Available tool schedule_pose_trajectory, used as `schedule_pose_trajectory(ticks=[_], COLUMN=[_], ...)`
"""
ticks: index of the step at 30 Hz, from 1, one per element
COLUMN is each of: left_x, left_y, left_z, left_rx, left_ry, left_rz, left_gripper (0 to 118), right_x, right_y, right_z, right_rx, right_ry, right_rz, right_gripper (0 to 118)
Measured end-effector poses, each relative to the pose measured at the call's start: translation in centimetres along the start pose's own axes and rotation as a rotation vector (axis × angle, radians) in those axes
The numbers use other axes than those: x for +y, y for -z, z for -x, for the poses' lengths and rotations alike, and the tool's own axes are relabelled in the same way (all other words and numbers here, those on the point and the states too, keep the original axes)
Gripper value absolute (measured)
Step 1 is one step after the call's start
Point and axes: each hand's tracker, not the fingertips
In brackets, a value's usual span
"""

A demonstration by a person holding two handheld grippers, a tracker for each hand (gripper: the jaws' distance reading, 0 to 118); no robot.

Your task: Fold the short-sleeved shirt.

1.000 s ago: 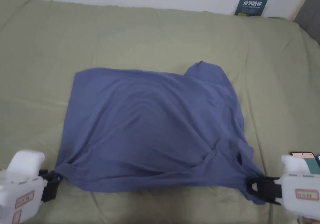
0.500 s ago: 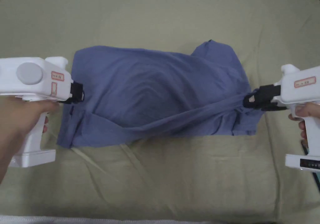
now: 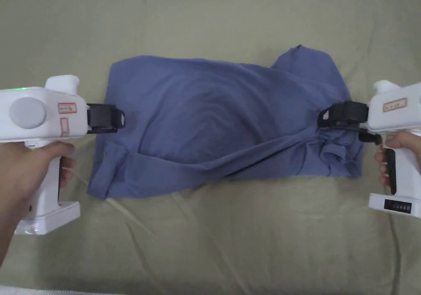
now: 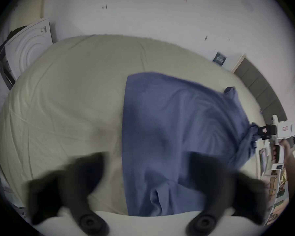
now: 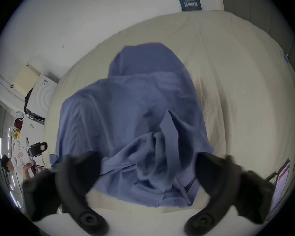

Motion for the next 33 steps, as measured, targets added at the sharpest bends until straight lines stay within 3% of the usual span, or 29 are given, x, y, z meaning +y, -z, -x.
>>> schedule_pose_trajectory(ticks=[1, 3, 6, 10, 11, 12, 13, 14, 15, 18, 29, 33], left_x=[-0.6, -2.4, -5.5, -11.5, -13.3, -15.3, -16.6, -17.9, -19.2, -20.4, -14.6, -13.1], left_y=[-1.2, -4.1, -7.3, -9.6, -9.8, -10.2, -10.3, -9.6, -9.5, -9.1, -6.6, -3.6], left_z=[0.0, -0.4, -0.7, -2.6, -3.0, -3.5, -3.8, -3.4, -3.1, -3.8, -3.7, -2.4], left_rx=[-0.016, -0.04, -0.036, 0.045, 0.087, 0.099, 0.075, 0.084, 0.1, 0.024, 0.128, 0.127], left_ry=[-0.001, 0.014, 0.007, 0.06, 0.098, 0.122, 0.121, 0.12, 0.088, 0.073, 0.18, 0.104], left_rz=[-0.018, -0.144, -0.135, -0.147, -0.148, -0.158, -0.157, -0.119, -0.062, -0.024, -0.096, -0.035], left_gripper=[118, 118, 118, 117, 110, 85, 21, 6, 6, 6, 6, 10], right_x=[-0.7, -3.0, -7.8, -16.1, -18.3, -20.4, -22.0, -23.4, -24.4, -26.1, -25.2, -24.0], right_y=[-1.0, -3.8, -7.4, -10.2, -10.3, -10.7, -10.8, -10.7, -10.2, -10.1, -9.4, -8.3], right_z=[0.1, 0.6, 1.6, 3.6, 4.0, 4.3, 4.5, 4.8, 4.3, 3.7, 3.5, 3.1], right_rx=[0.021, 0.063, 0.079, -0.002, -0.005, -0.009, -0.019, -0.069, -0.133, -0.066, -0.095, -0.121], right_ry=[-0.001, 0.0, -0.037, -0.141, -0.138, -0.131, -0.127, -0.131, -0.138, -0.097, -0.095, -0.098], right_rz=[-0.033, -0.101, -0.186, -0.266, -0.267, -0.281, -0.294, -0.303, -0.313, -0.306, -0.307, -0.286], right_gripper=[116, 116, 116, 112, 98, 71, 20, 0, 0, 0, 0, 0])
